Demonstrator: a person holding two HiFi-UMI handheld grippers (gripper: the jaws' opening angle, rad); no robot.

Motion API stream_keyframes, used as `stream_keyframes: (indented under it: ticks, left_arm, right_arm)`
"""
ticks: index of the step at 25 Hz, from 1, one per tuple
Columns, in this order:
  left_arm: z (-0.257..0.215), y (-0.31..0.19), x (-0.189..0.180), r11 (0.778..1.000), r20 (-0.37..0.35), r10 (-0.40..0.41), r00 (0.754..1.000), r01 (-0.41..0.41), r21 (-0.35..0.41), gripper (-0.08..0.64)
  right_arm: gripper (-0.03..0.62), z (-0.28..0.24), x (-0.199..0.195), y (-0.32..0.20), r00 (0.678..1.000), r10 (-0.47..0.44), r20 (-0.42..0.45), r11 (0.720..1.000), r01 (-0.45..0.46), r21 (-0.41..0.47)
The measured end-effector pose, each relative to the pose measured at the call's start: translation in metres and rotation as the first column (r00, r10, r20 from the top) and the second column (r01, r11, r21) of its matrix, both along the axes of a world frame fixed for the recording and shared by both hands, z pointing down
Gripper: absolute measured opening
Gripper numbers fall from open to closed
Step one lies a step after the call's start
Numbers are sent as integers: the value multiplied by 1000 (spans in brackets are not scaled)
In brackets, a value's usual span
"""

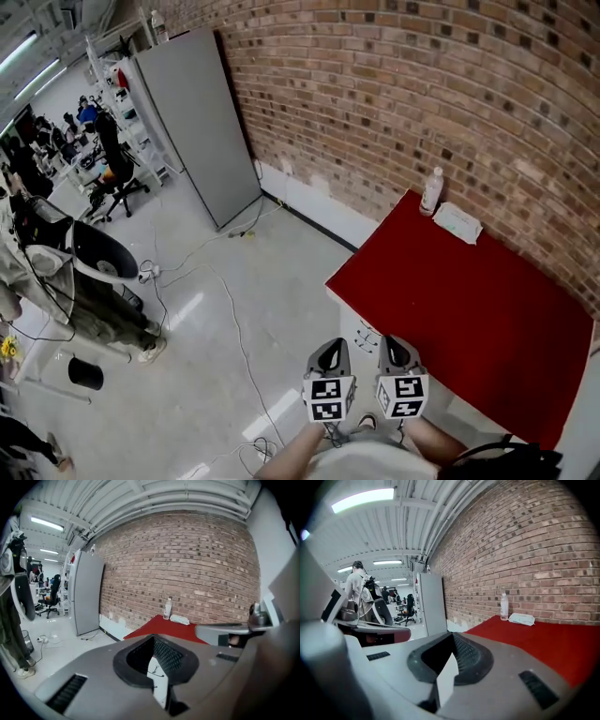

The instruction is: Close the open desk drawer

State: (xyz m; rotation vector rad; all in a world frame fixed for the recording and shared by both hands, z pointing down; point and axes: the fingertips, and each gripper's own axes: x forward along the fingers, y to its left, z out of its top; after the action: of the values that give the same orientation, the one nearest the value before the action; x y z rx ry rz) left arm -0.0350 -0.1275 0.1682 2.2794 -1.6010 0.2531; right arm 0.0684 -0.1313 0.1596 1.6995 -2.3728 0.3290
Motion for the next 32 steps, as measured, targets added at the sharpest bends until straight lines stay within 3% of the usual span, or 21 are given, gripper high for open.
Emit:
stream_keyframes:
  ticks: [8,32]
  left_arm:
    - [-54,-1,9,997,-13,-24,1000,25,78,9]
    - [-42,2,31,998,-31,-16,999,18,59,9]
  right_arm:
    - [-2,-48,-1,5,998,-64,-5,996,64,61]
    - [-2,-42,24,11,999,-39,21,998,38,49]
